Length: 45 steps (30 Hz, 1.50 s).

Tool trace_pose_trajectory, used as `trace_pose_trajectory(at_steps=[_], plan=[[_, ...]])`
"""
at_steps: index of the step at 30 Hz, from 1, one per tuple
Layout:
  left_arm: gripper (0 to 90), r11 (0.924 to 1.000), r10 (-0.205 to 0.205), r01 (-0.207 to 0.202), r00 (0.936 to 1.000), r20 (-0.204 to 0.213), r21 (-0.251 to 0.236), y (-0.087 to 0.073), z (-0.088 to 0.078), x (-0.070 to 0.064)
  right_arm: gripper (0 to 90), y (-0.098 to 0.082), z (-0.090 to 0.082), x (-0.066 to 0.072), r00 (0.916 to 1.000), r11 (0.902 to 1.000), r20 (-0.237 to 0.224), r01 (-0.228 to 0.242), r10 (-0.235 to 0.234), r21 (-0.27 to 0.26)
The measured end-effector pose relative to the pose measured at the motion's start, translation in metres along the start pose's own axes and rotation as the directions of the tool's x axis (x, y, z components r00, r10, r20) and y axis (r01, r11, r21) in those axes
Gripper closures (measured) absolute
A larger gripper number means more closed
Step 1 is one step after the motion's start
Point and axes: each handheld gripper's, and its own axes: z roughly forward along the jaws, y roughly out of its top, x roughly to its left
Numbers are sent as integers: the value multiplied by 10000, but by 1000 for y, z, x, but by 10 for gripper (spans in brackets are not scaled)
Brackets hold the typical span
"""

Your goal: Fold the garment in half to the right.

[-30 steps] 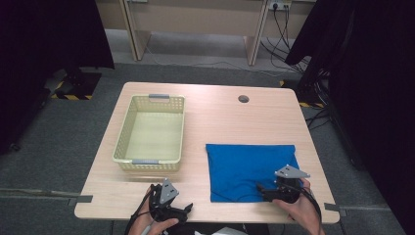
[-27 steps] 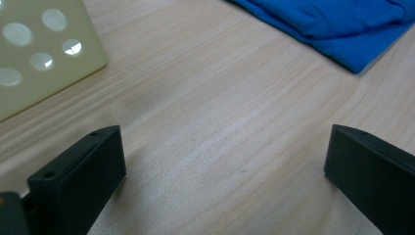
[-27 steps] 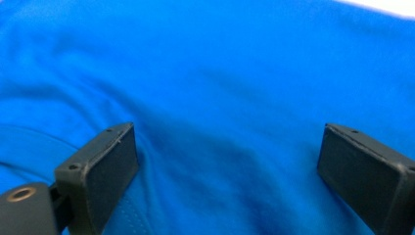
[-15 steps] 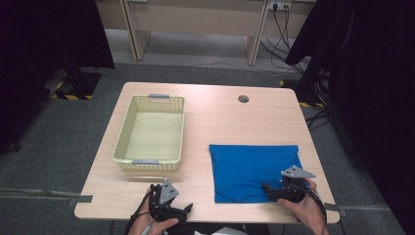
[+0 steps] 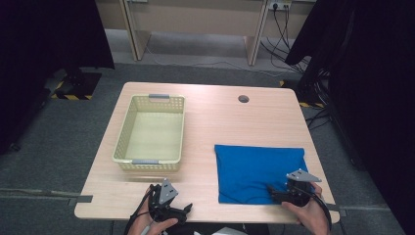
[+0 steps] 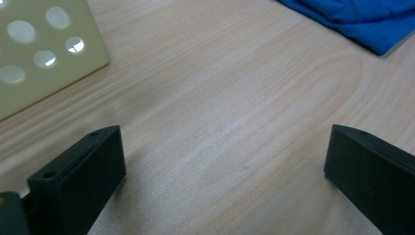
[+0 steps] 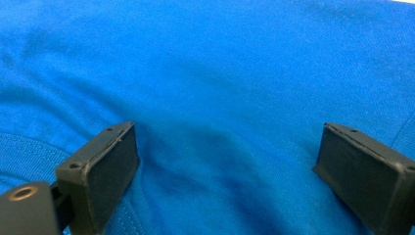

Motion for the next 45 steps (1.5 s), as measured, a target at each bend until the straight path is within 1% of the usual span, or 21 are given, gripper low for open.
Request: trace_pose_trajectory(at_steps=[5,8,10,14,15,16,17,18,19,21,24,25,27,29,33,34,38,40,41,42,45], plan=[[41,9999,139,-138,9997,188,-63,3,1,-4,85,0,0,0,10000,10000,-14,13,-13,33],[41,9994,309,-304,9990,334,-173,7,3,-9,84,1,0,-1,9999,10000,-116,97,-98,-13],[41,9988,403,-389,9979,511,-291,11,5,-14,84,2,-2,0,9998,9998,-214,41,-45,-203],[44,9972,572,-528,9946,867,-521,20,9,-23,84,6,-10,2,9996,9985,-278,28,-44,-550],[45,9968,620,-569,9937,932,-558,23,10,-25,84,7,-11,3,9995,9980,-299,86,-105,-625],[45,9968,620,-569,9937,932,-558,23,10,-25,84,7,-12,4,9994,9977,-320,121,-142,-663],[46,9957,739,-674,9917,1048,-642,28,13,-29,84,8,-12,6,9992,9975,-348,149,-173,-691],[47,9957,739,-674,9917,1048,-642,28,13,-29,84,8,-13,7,9991,9974,-380,162,-189,-698],[47,9939,921,-847,9897,1092,-709,34,16,-34,84,8,-13,8,9989,9973,-407,205,-234,-706],[55,9925,1016,-916,9863,1302,-812,39,22,-40,84,9,-13,9,9986,9971,-467,207,-241,-738],[65,9900,1262,-1158,9822,1390,-808,46,31,-46,84,8,-14,8,9986,9969,-480,169,-207,-773],[70,9900,1262,-1158,9822,1390,-808,46,31,-46,84,8,-14,8,9986,9969,-480,169,-207,-773],[78,9883,1439,-1344,9780,1509,-718,50,39,-52,84,8,-15,7,9986,9966,-483,152,-191,-804],[87,9874,1517,-1424,9759,1566,-688,53,43,-55,84,8,-15,7,9985,9965,-502,165,-207,-814],[123,9860,1623,-1540,9737,1601,-633,56,49,-58,84,8,-15,9,9980,9966,-589,184,-232,-803],[132,9847,1720,-1651,9722,1591,-557,58,53,-59,84,8,-15,9,9979,9965,-601,208,-257,-805],[169,9828,1840,-1789,9702,1580,-459,62,59,-61,84,9,-15,9,9976,9962,-616,254,-306,-833],[185,9820,1890,-1869,9695,1559,-279,64,62,-62,84,9,-15,9,9977,9963,-613,237,-288,-821],[201,9820,1890,-1869,9695,1559,-279,64,62,-62,84,9,-15,9,9977,9966,-629,206,-257,-803],[221,9812,1922,-1927,9680,1616,-122,66,65,-63,84,9,-14,9,9976,9965,-640,221,-273,-804],[297,9829,1834,-1836,9656,1842,-165,69,69,-64,84,9,-14,10,9974,9964,-661,248,-302,-810]])
